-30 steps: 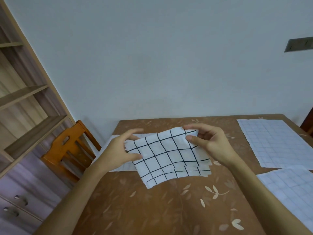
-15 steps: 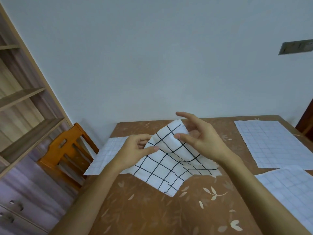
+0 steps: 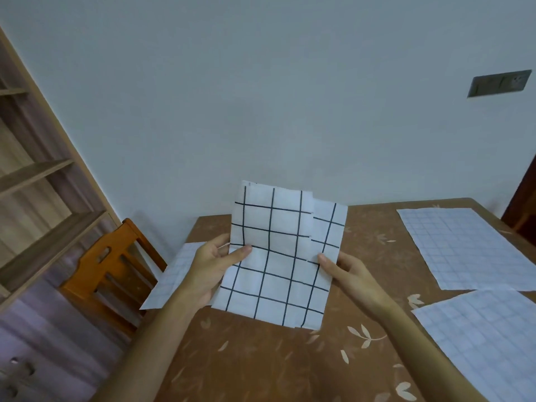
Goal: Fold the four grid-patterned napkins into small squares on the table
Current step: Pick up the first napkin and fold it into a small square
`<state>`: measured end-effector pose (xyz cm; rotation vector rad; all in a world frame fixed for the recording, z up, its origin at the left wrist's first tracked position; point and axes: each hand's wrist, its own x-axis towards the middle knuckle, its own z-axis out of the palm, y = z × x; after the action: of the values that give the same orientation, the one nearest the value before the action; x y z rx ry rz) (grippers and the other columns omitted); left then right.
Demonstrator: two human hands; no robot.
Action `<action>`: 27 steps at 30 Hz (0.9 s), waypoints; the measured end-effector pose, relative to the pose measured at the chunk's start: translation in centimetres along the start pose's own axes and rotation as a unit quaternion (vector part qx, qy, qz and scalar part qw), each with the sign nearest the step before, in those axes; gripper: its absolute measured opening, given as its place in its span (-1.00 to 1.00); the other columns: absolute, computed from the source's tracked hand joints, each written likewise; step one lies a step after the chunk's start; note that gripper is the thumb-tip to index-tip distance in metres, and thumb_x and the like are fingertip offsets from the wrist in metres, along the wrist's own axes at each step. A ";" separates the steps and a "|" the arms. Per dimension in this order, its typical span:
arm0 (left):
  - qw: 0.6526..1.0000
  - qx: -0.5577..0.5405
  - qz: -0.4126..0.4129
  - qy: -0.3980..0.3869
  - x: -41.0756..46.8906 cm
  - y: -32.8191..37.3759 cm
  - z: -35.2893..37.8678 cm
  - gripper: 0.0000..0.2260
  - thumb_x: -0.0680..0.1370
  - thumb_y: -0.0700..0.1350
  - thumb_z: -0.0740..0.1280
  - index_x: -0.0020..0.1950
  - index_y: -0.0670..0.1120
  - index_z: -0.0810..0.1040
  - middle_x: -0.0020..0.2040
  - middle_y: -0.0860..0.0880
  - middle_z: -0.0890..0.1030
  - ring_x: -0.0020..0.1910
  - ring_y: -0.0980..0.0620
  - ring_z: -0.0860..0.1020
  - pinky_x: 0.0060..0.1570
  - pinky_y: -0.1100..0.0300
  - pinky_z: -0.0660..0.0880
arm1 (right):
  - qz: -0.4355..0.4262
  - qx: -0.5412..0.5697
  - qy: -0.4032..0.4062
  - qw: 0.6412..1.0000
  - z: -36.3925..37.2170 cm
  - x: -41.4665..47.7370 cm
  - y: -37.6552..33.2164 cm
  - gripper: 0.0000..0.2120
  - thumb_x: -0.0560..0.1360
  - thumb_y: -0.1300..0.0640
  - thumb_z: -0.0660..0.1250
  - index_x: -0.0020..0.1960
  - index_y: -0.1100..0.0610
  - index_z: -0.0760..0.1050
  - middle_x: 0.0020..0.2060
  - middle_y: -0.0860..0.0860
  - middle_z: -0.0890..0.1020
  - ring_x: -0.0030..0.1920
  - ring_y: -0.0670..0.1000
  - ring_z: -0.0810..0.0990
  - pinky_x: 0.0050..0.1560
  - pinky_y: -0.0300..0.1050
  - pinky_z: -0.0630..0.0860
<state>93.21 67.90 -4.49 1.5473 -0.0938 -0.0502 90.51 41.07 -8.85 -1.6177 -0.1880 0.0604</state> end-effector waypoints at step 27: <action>0.994 0.087 -0.034 -0.051 -0.2 -1.3 1.5 -0.63 0.44 -0.10 0.54 0.23 -0.01 0.63 0.13 0.02 0.73 0.11 0.02 0.70 0.13 0.02 0.64 | 0.010 0.040 0.054 0.998 2.6 1.4 -0.9 -0.74 0.51 -0.04 0.42 0.12 0.08 0.63 0.03 0.03 0.75 -0.01 0.00 0.74 0.02 -0.02 0.67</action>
<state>92.90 66.44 -5.74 1.7224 -0.1286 -0.1789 91.43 43.89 -8.03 -1.5384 -0.0850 -0.0039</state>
